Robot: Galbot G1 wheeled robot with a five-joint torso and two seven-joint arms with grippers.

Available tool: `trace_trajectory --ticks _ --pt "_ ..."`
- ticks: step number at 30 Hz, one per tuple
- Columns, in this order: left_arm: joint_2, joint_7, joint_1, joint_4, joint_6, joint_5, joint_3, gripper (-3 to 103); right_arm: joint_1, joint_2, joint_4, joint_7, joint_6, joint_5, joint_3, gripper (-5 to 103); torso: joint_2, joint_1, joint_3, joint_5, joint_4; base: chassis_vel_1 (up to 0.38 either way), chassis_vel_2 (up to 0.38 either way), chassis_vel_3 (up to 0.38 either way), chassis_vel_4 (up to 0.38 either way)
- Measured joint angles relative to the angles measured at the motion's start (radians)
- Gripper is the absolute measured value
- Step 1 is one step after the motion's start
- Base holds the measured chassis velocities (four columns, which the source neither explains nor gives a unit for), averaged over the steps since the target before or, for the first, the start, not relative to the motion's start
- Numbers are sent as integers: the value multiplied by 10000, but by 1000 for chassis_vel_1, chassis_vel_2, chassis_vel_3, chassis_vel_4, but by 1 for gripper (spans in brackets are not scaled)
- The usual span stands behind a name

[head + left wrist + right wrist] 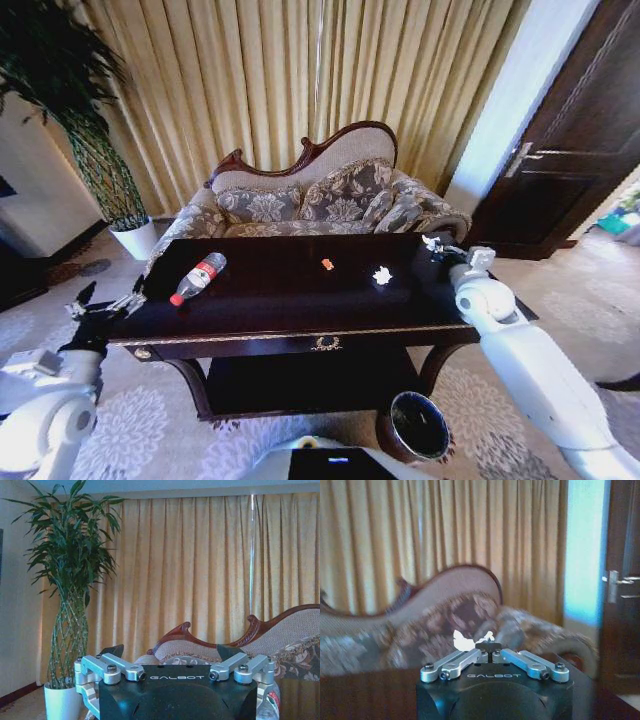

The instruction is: Move to the front of the table and place the trash on the table into the trash bin.

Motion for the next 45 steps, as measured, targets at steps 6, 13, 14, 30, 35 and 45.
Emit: trace_trajectory --ticks 6,13,14,30,35,45 --pt "0 46 -39 69 -84 -71 27 100 -231 115 -175 -1249 1464 95 -43 0 0 0 0 1 0 0 0 0 0" --pt "-2 161 -73 199 -218 -174 70 100 -545 0 -62 -2179 1993 -449 -14 0 0 0 0 0 0 0 0 0 0" --pt "-2 161 -73 199 -218 -174 70 100 -545 0 -62 -2179 1993 -449 -14 0 0 0 0 0 0 0 0 0 0" --pt "57 195 -52 252 -241 -192 17 100 -987 -87 199 -2434 1833 -1150 15 0 0 1 0 1 1 0 0 0 0" --pt "53 196 -68 273 -241 -192 33 100 -1126 -46 284 -2242 1799 -1196 103 0 0 0 0 1 -1 0 0 0 0" --pt "86 196 -117 356 -237 -192 52 100 -1169 40 275 -2015 1785 -1216 107 0 -1 1 1 1 3 6 -2 -4 5"
